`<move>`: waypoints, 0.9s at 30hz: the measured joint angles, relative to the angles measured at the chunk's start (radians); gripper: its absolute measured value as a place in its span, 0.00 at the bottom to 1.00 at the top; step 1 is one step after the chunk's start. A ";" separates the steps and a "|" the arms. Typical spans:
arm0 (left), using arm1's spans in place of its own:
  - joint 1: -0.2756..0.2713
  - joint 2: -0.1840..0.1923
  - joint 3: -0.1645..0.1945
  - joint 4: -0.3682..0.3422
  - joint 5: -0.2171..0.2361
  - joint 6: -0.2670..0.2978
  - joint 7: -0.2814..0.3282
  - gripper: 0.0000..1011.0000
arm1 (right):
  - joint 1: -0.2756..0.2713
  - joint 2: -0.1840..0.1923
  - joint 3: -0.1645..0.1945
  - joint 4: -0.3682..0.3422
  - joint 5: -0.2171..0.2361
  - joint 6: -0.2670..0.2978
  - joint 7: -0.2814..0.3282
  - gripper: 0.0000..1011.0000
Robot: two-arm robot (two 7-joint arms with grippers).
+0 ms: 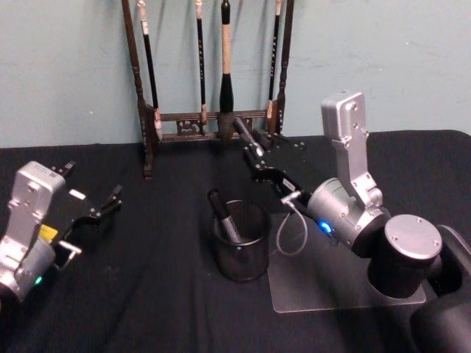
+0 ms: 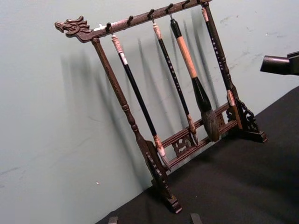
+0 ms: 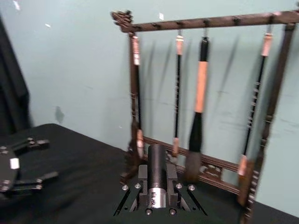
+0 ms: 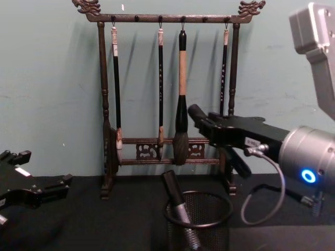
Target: Pick up the water-based marker from the table and place it into the pen holder.
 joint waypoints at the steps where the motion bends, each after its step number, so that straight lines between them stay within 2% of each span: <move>1: 0.000 0.000 0.000 0.000 0.000 0.000 0.000 0.99 | 0.000 0.000 0.000 0.000 0.000 0.000 0.000 0.23; 4: 0.000 0.000 0.000 0.000 0.000 0.000 0.000 0.99 | 0.008 -0.004 -0.023 0.006 0.018 -0.008 0.016 0.24; 14: 0.000 0.000 0.000 0.000 0.000 0.000 0.000 0.99 | 0.022 -0.001 -0.057 0.025 0.049 -0.014 0.026 0.24; 27: 0.000 0.000 0.000 0.000 0.000 0.000 0.000 0.99 | 0.025 0.012 -0.076 0.027 0.075 -0.014 0.022 0.24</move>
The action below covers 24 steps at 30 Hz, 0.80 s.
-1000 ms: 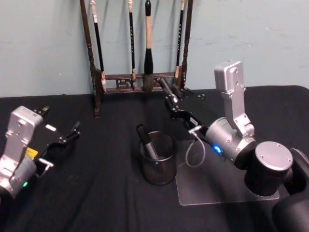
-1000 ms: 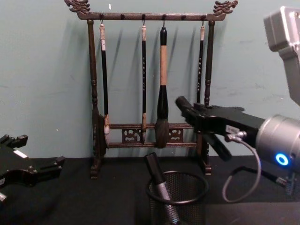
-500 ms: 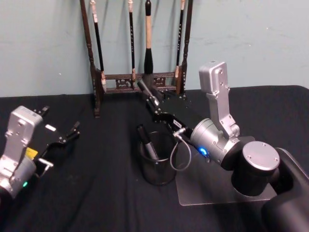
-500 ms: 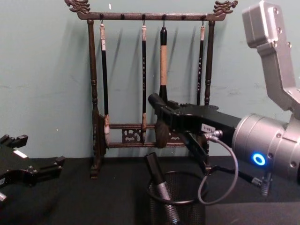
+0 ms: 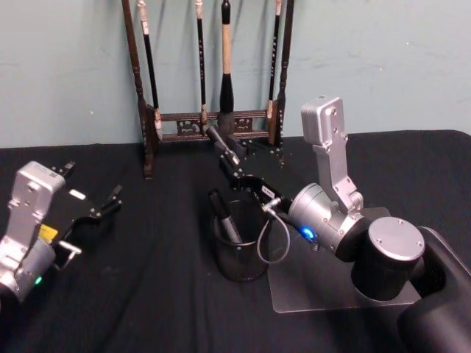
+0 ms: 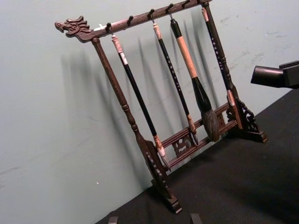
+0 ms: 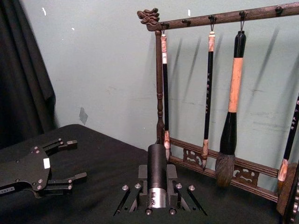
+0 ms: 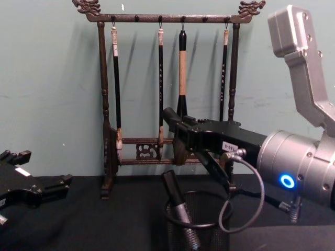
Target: Pick up the water-based marker from the table and place it into the pen holder.
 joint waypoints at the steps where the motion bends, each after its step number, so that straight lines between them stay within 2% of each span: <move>1: 0.000 0.000 0.000 0.000 0.000 0.000 0.000 0.99 | 0.000 0.000 0.000 0.000 0.000 0.000 0.000 0.24; 22: 0.000 0.000 0.000 0.000 0.000 0.000 0.000 0.99 | 0.000 -0.002 0.003 0.001 -0.003 0.001 0.000 0.24; 24: 0.000 0.000 0.000 0.000 0.000 0.000 0.000 0.99 | 0.000 -0.002 0.003 0.000 -0.003 0.001 0.000 0.26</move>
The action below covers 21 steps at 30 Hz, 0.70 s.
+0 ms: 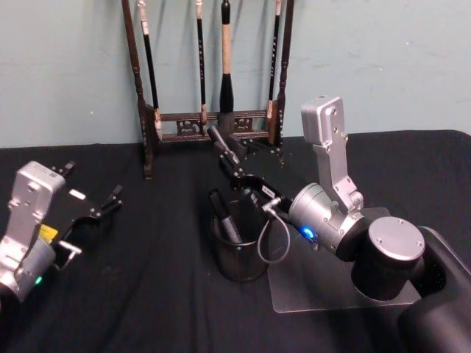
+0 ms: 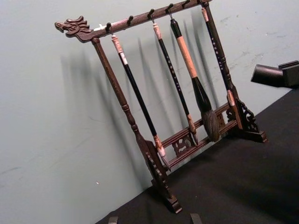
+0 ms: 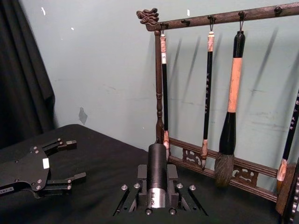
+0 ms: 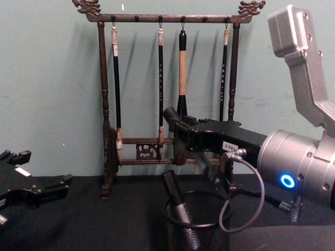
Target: Pick up the water-based marker from the table and place it into the pen holder.
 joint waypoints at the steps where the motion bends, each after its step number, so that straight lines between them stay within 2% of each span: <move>1: 0.000 0.000 0.000 0.000 0.000 0.000 0.000 0.99 | 0.000 0.000 0.000 0.000 0.000 0.000 0.000 0.28; 3: 0.000 0.000 0.000 0.000 0.000 0.000 0.000 0.99 | 0.000 0.000 0.000 0.000 0.000 0.000 0.000 0.33; 4: 0.000 0.000 0.000 0.000 0.000 0.000 0.000 0.99 | 0.000 0.000 0.000 0.000 -0.001 0.000 0.000 0.43; 6: 0.000 0.000 0.000 0.000 0.000 0.000 0.000 0.99 | 0.000 0.000 0.000 0.000 -0.001 0.000 0.000 0.51; 7: 0.000 0.000 0.000 0.000 0.000 0.000 0.000 0.99 | 0.000 0.000 0.000 0.000 -0.001 0.000 0.000 0.53; 8: 0.000 0.000 0.000 0.000 0.000 0.000 0.000 0.99 | 0.000 0.000 0.000 0.000 -0.001 0.000 0.000 0.58; 9: 0.000 0.000 0.000 0.000 0.000 0.000 0.000 0.99 | 0.000 0.000 0.000 0.000 -0.001 0.000 0.000 0.58; 11: 0.000 0.000 0.000 0.000 0.000 0.000 0.000 0.99 | 0.000 0.000 0.000 0.000 -0.001 0.000 0.000 0.72; 13: 0.000 0.000 0.000 0.000 0.000 0.000 0.000 0.99 | 0.000 0.000 0.000 0.000 -0.001 0.000 0.000 0.75; 15: 0.000 0.000 0.000 0.000 0.000 0.000 0.000 0.99 | 0.000 0.000 0.000 0.000 -0.001 0.000 0.000 0.84; 18: 0.000 0.000 0.000 0.000 0.000 0.000 0.000 0.99 | 0.000 0.000 0.000 0.000 -0.001 0.000 0.000 0.89; 19: 0.000 0.000 0.000 0.000 0.000 0.000 0.000 0.99 | 0.000 0.000 0.000 0.000 -0.001 0.000 0.000 0.95; 21: 0.000 0.000 0.000 0.000 0.000 0.000 0.000 0.99 | 0.000 0.000 0.000 0.000 -0.001 0.000 0.000 0.99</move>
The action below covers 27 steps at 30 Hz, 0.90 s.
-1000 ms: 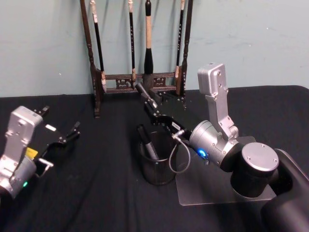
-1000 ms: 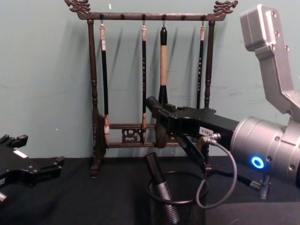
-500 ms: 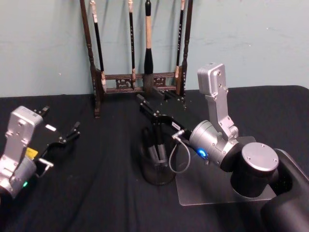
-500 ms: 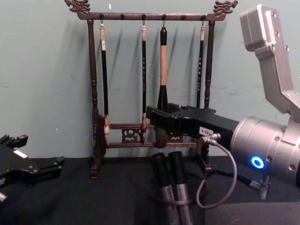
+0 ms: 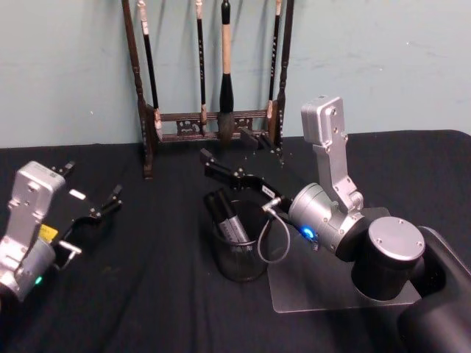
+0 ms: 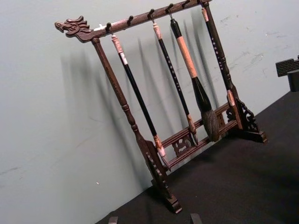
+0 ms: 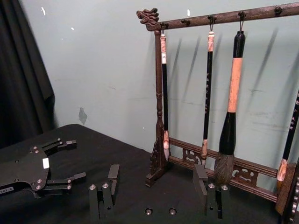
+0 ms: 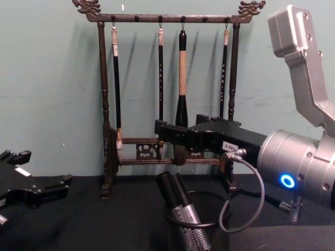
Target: Pick up the water-based marker from the table and place it into the pen holder.
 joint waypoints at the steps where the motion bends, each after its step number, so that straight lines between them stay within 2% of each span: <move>1: 0.000 0.000 0.000 0.000 0.000 0.000 0.000 0.99 | 0.000 0.000 0.000 0.000 0.000 0.000 0.000 0.99; 15: 0.000 0.000 0.000 0.000 0.000 0.000 0.000 0.99 | 0.000 0.000 0.000 0.000 0.000 0.000 -0.001 0.99; 20: 0.000 0.000 0.000 0.000 0.000 0.000 0.000 0.99 | -0.013 0.013 0.006 -0.028 -0.003 -0.012 -0.051 0.99; 21: 0.000 0.000 0.000 0.000 0.000 0.000 0.000 0.99 | -0.021 0.018 0.013 -0.042 -0.017 -0.019 -0.078 0.99; 27: 0.000 0.000 0.000 0.000 0.000 0.000 0.000 0.99 | -0.045 0.027 0.037 -0.066 -0.057 -0.027 -0.142 0.99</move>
